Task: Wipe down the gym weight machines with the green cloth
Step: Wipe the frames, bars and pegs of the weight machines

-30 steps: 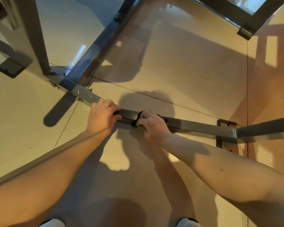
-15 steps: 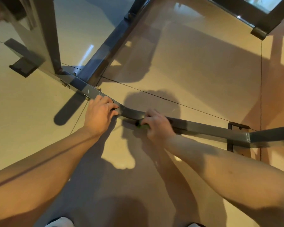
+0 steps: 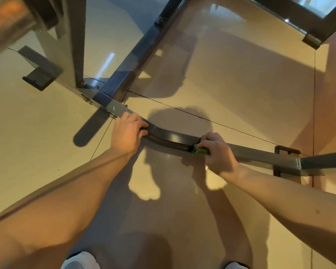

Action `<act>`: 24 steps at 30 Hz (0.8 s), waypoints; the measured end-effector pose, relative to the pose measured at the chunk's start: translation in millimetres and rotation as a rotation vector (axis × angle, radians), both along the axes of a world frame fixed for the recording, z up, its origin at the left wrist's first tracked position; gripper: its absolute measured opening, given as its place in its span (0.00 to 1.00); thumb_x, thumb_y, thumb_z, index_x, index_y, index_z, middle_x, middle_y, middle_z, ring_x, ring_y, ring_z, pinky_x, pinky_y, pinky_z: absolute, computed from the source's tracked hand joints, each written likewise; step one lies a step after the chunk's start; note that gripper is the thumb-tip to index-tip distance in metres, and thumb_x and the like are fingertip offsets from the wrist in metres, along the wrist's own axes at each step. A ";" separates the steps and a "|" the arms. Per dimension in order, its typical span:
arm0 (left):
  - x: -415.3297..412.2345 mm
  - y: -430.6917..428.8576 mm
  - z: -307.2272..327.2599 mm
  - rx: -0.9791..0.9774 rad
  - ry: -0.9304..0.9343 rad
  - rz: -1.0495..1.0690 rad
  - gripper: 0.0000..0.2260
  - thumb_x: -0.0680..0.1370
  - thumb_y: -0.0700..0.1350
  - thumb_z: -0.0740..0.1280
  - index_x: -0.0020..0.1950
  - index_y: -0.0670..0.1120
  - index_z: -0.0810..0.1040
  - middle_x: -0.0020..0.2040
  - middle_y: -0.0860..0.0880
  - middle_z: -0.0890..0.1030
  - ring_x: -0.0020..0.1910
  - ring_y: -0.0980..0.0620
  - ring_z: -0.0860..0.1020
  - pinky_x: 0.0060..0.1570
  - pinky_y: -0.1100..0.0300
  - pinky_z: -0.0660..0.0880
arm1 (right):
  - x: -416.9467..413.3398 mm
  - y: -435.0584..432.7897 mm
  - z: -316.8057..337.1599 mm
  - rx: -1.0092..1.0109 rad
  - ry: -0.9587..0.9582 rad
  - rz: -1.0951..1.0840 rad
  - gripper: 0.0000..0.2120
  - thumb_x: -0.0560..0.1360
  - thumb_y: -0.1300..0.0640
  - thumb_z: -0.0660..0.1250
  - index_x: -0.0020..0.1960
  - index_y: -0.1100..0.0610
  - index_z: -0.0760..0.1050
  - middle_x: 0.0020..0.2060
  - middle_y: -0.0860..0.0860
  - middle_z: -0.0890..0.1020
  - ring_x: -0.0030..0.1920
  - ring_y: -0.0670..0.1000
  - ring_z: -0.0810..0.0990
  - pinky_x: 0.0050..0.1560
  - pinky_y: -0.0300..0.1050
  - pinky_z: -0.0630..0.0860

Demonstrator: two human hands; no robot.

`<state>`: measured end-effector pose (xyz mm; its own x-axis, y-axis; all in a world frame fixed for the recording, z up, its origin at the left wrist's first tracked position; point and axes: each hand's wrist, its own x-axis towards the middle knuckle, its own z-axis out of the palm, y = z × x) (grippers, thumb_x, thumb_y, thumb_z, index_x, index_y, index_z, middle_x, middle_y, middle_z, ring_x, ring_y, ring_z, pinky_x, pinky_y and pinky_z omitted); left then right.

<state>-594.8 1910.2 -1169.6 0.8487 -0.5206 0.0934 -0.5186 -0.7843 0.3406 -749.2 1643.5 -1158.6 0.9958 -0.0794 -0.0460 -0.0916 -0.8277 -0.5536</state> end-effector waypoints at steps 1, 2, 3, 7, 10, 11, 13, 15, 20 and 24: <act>0.1 0.6 0.0 0.000 -0.001 0.002 0.09 0.78 0.45 0.72 0.57 0.48 0.85 0.50 0.50 0.79 0.53 0.46 0.72 0.47 0.55 0.60 | 7.7 14.4 0.2 0.009 0.010 -0.013 0.12 0.71 0.71 0.71 0.47 0.55 0.85 0.49 0.48 0.78 0.51 0.49 0.75 0.53 0.52 0.78; 0.1 0.8 1.6 0.004 -0.003 -0.008 0.09 0.78 0.45 0.72 0.57 0.48 0.85 0.51 0.50 0.79 0.53 0.45 0.72 0.47 0.55 0.60 | 16.8 29.1 0.2 0.025 0.017 -0.009 0.11 0.73 0.69 0.71 0.48 0.55 0.85 0.49 0.47 0.77 0.52 0.48 0.75 0.55 0.49 0.77; 0.3 0.6 2.6 0.013 -0.005 -0.024 0.08 0.79 0.45 0.71 0.57 0.49 0.85 0.51 0.50 0.79 0.53 0.45 0.72 0.47 0.55 0.60 | 26.5 43.2 -0.2 0.046 0.023 0.010 0.10 0.74 0.67 0.70 0.49 0.54 0.85 0.50 0.46 0.76 0.52 0.48 0.74 0.57 0.47 0.76; -1.8 4.6 11.0 -0.009 0.006 0.050 0.06 0.80 0.44 0.71 0.55 0.51 0.86 0.49 0.50 0.80 0.51 0.46 0.73 0.50 0.53 0.66 | 60.2 83.0 1.3 0.136 0.033 0.022 0.08 0.77 0.64 0.70 0.52 0.54 0.85 0.49 0.47 0.77 0.52 0.49 0.73 0.57 0.48 0.74; -15.7 5.1 24.3 -0.345 0.289 0.379 0.06 0.80 0.45 0.70 0.50 0.45 0.85 0.46 0.46 0.82 0.49 0.47 0.78 0.54 0.51 0.74 | 72.2 89.8 13.1 0.371 0.100 -0.177 0.08 0.78 0.61 0.70 0.55 0.53 0.84 0.51 0.48 0.78 0.54 0.50 0.74 0.59 0.46 0.72; -19.9 3.4 30.4 -0.484 0.463 0.464 0.09 0.80 0.46 0.70 0.49 0.42 0.85 0.46 0.43 0.84 0.47 0.47 0.80 0.54 0.49 0.76 | 74.7 91.8 19.7 0.441 0.089 -0.242 0.08 0.78 0.61 0.69 0.56 0.53 0.84 0.51 0.48 0.78 0.54 0.50 0.75 0.59 0.45 0.72; -27.6 1.5 38.8 -0.713 0.766 0.519 0.11 0.82 0.47 0.69 0.53 0.40 0.84 0.49 0.38 0.85 0.45 0.48 0.82 0.51 0.48 0.80 | 77.7 100.4 34.2 0.552 0.062 -0.307 0.11 0.78 0.63 0.69 0.57 0.53 0.83 0.49 0.47 0.80 0.51 0.48 0.78 0.57 0.43 0.75; -31.3 -0.1 47.7 -0.821 0.910 0.476 0.12 0.83 0.46 0.68 0.61 0.40 0.81 0.55 0.37 0.84 0.49 0.47 0.84 0.50 0.52 0.82 | 79.8 113.4 47.5 0.738 0.128 -0.312 0.13 0.76 0.68 0.66 0.56 0.55 0.81 0.46 0.51 0.82 0.46 0.48 0.80 0.50 0.45 0.79; -22.4 5.3 54.2 -0.913 0.851 0.566 0.11 0.80 0.39 0.71 0.61 0.38 0.80 0.50 0.39 0.84 0.48 0.46 0.83 0.54 0.51 0.83 | 83.6 138.2 46.9 1.047 0.257 -0.301 0.19 0.74 0.72 0.60 0.59 0.58 0.80 0.46 0.61 0.83 0.43 0.58 0.82 0.40 0.53 0.81; -12.3 12.5 49.0 -0.845 0.780 0.629 0.06 0.77 0.35 0.73 0.53 0.37 0.81 0.36 0.48 0.78 0.36 0.56 0.79 0.43 0.61 0.81 | 86.9 137.3 38.5 0.839 0.197 -0.236 0.16 0.79 0.67 0.66 0.65 0.57 0.80 0.51 0.53 0.84 0.47 0.46 0.81 0.42 0.28 0.76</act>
<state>-607.1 1922.7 -1120.6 0.9024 -0.0410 -0.4290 0.4112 -0.2159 0.8856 -662.3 1780.8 -1120.1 0.9257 -0.1445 -0.3496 -0.3656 -0.1043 -0.9249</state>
